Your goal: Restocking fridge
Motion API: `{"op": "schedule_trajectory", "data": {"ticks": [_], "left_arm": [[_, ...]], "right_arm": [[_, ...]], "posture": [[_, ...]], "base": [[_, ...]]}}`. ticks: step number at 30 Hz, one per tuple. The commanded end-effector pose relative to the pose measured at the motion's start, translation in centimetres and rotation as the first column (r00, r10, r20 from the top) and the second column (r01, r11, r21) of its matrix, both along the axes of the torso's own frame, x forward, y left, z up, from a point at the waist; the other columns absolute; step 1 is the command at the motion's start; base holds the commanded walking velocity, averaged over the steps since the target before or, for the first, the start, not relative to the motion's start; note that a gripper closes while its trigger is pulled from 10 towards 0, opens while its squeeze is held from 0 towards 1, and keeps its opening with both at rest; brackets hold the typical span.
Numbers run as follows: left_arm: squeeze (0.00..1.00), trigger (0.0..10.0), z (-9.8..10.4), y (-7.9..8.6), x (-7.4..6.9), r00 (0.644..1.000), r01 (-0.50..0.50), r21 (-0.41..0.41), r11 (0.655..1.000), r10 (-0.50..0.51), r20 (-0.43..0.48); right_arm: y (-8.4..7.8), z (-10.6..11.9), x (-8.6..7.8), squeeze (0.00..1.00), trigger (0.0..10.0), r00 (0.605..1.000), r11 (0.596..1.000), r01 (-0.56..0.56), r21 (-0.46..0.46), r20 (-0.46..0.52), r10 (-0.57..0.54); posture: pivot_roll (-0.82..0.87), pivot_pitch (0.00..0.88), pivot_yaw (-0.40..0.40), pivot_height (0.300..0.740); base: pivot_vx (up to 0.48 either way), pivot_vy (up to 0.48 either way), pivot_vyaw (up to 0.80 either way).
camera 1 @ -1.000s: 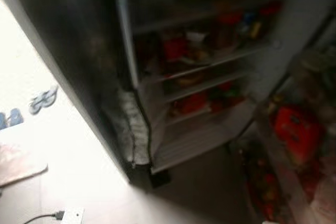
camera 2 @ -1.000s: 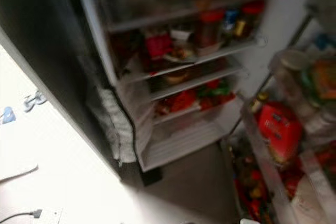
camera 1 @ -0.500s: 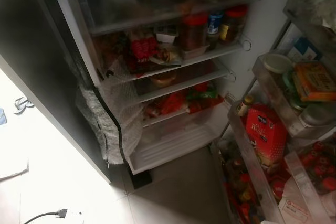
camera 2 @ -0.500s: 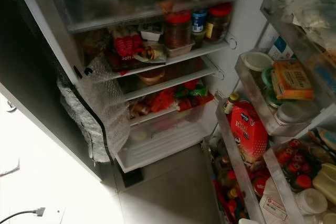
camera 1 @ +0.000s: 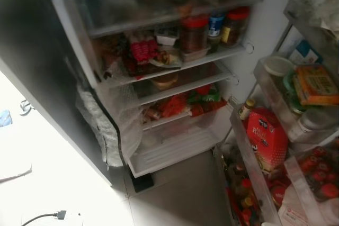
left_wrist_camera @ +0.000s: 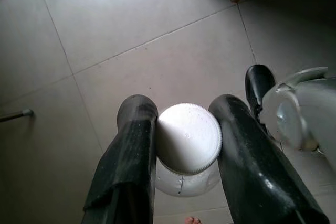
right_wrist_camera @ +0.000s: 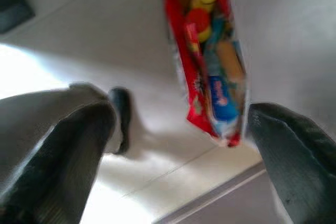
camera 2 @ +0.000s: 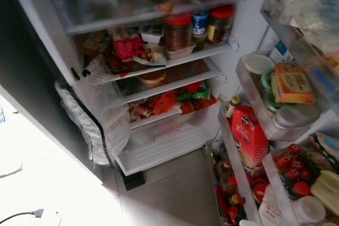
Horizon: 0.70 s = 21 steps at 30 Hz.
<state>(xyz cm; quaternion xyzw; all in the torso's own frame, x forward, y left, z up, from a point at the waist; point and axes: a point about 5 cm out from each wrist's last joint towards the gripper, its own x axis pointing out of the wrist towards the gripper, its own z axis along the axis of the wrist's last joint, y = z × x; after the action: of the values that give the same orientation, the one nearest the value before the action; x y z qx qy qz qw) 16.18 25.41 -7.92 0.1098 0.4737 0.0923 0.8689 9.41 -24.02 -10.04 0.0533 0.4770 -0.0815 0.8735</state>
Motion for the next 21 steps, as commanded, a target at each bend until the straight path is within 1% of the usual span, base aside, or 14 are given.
{"op": "schedule_trajectory", "data": {"ticks": [1,7,17,21], "left_arm": [[0.0,10.0,-0.3,0.4,-1.0,0.999,-0.003,0.012,1.0,0.003,-0.035],[0.0,10.0,-0.3,0.4,-1.0,0.999,-0.007,0.011,1.0,0.007,-0.032],[0.0,10.0,-0.3,0.5,-1.0,0.999,-0.006,0.013,1.0,0.007,-0.032],[0.0,10.0,-0.3,0.5,-1.0,0.999,-0.01,0.011,1.0,0.01,-0.03]], "right_arm": [[-0.3,0.0,-0.4,0.0,10.0,1.0,1.0,0.017,-0.003,-0.005,-0.017],[-0.1,0.0,-0.2,0.0,10.0,1.0,1.0,0.023,0.008,-0.002,-0.022],[1.1,-0.2,0.6,0.0,10.0,1.0,1.0,0.014,0.022,-0.011,-0.014],[1.4,-0.3,0.7,0.0,10.0,1.0,1.0,0.013,0.028,-0.017,-0.012]], "posture": [[0.0,0.129,-0.002,0.74],[0.0,0.13,-0.002,0.74],[0.0,0.13,-0.001,0.74],[0.0,0.13,0.0,0.74]], "base": [[0.0,-0.315,0.0],[0.0,-0.316,0.0],[0.0,-0.303,0.0],[0.0,0.0,0.0]]}}
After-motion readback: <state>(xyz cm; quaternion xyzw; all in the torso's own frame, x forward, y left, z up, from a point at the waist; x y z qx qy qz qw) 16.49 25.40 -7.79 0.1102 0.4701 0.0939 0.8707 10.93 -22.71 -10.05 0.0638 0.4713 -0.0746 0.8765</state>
